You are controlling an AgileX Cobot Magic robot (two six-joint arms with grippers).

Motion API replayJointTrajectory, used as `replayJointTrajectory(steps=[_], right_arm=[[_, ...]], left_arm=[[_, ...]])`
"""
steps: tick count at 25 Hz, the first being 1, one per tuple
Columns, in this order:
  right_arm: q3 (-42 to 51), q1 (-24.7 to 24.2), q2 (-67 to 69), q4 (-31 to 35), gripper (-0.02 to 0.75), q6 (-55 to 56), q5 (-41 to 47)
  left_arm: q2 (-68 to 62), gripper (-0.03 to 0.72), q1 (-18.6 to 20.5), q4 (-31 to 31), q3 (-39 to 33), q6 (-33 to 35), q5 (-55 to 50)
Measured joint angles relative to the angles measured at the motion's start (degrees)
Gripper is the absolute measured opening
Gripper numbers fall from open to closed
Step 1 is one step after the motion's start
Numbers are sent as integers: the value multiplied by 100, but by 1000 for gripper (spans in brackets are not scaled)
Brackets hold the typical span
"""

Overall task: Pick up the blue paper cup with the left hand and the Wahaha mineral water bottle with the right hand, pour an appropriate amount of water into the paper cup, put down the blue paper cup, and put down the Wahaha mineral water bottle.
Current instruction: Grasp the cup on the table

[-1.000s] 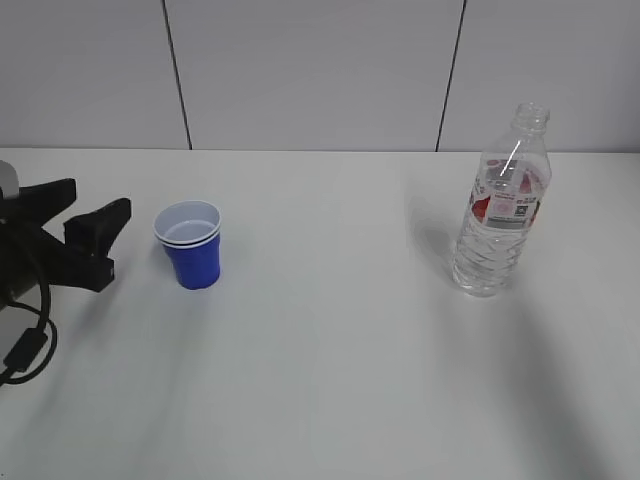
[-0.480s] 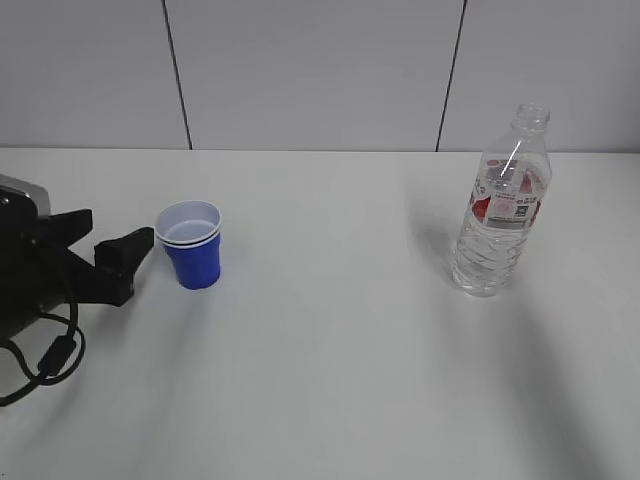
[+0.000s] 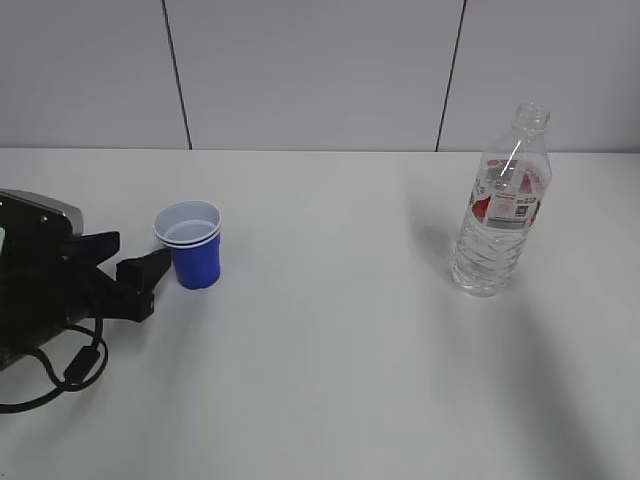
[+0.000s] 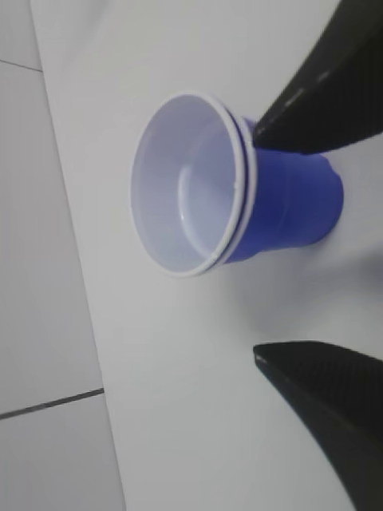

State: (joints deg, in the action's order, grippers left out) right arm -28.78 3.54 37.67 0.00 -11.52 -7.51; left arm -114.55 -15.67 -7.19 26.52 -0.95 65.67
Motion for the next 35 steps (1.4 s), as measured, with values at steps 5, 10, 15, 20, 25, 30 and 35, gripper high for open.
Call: replayJointTrajectory(steps=[5, 10, 15, 20, 25, 30, 35], right_arm=[[0, 0, 0, 0, 586, 0, 0], [0, 0, 0, 0, 586, 13, 0], [0, 0, 0, 0, 586, 22, 0], [0, 0, 0, 0, 586, 26, 0], [0, 0, 0, 0, 586, 35, -10], [0, 0, 0, 0, 586, 35, -10], [0, 0, 0, 0, 586, 35, -10]], left_arm=[[-237, 555, 0, -238, 113, -12, 0], [-375, 603, 0, -535, 262, -362, 8], [-379, 611, 0, -595, 265, -547, 8], [-441, 614, 0, -774, 453, -611, 8], [-695, 631, 0, -981, 600, -634, 22], [-770, 644, 0, -991, 603, -724, 22], [-783, 645, 0, -747, 607, -735, 22]])
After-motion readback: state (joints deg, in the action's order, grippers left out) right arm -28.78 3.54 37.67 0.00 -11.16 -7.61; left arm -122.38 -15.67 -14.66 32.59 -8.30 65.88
